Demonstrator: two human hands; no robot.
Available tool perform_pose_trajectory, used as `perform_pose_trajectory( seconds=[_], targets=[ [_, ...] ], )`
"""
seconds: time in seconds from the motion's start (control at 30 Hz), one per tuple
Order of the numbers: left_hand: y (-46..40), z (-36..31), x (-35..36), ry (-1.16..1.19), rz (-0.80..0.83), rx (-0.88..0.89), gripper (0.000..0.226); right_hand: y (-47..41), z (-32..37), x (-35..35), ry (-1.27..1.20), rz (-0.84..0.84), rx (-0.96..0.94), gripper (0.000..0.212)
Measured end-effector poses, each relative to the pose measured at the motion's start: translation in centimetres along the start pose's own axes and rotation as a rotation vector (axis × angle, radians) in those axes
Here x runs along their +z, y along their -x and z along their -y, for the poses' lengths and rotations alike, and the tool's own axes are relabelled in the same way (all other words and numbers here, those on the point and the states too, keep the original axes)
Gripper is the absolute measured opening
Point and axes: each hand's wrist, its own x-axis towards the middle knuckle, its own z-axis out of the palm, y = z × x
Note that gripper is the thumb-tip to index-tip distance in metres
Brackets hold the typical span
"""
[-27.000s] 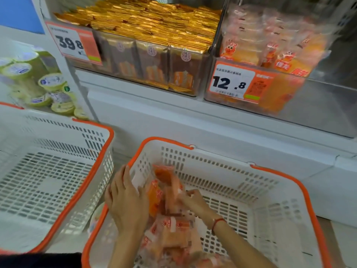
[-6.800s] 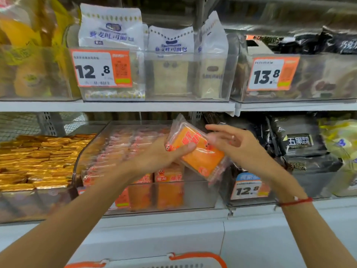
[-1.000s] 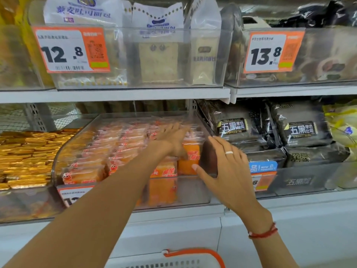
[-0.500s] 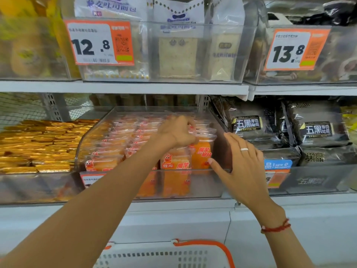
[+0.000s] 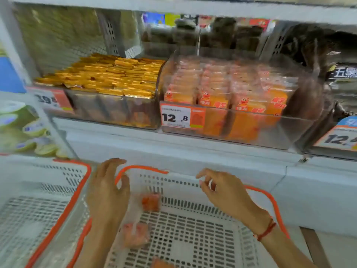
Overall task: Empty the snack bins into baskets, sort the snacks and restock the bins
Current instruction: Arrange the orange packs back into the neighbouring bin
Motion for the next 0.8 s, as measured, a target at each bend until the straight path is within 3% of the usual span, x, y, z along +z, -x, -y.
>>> perform_pose_trajectory(
  seconds=[0.1,0.23,0.33,0.4,0.5,0.6,0.63,0.7,0.8],
  targets=[
    [3.5,6.3,1.3,-0.241,0.209,-0.181,0.065,0.7,0.0,7.2,-0.036,0.284,0.082,0.026],
    [6.6,8.9,2.7,-0.310,0.376,-0.352,0.079,2.0,-0.1,16.9,-0.065,0.705,0.227,0.054],
    [7.4,8.7,3.4,-0.329,0.370,-0.368,0.076,2.8,0.6,20.9,-0.021,0.755,0.268,0.077],
    [7.5,8.4,3.3,-0.334,0.311,-0.360,0.073,3.5,1.6,22.6,-0.030,0.760,0.266,0.079],
    [8.0,8.4,3.8,-0.350,0.204,-0.332,0.070,4.8,2.9,24.9,0.060,0.898,0.238,0.082],
    [9.2,7.1,6.2,-0.149,0.099,-0.091,0.058,6.9,3.0,26.8,0.175,0.874,0.195,0.081],
    [9.7,6.6,7.1,-0.083,0.148,0.040,0.054,7.5,2.9,26.8,0.181,0.842,0.182,0.076],
    [11.2,6.7,9.2,-0.095,0.398,0.248,0.052,8.2,2.5,26.4,0.180,0.781,0.183,0.066],
    [12.0,9.8,11.7,-0.369,0.821,0.312,0.049,8.3,1.0,24.6,0.172,0.710,0.233,0.074]
  ],
)
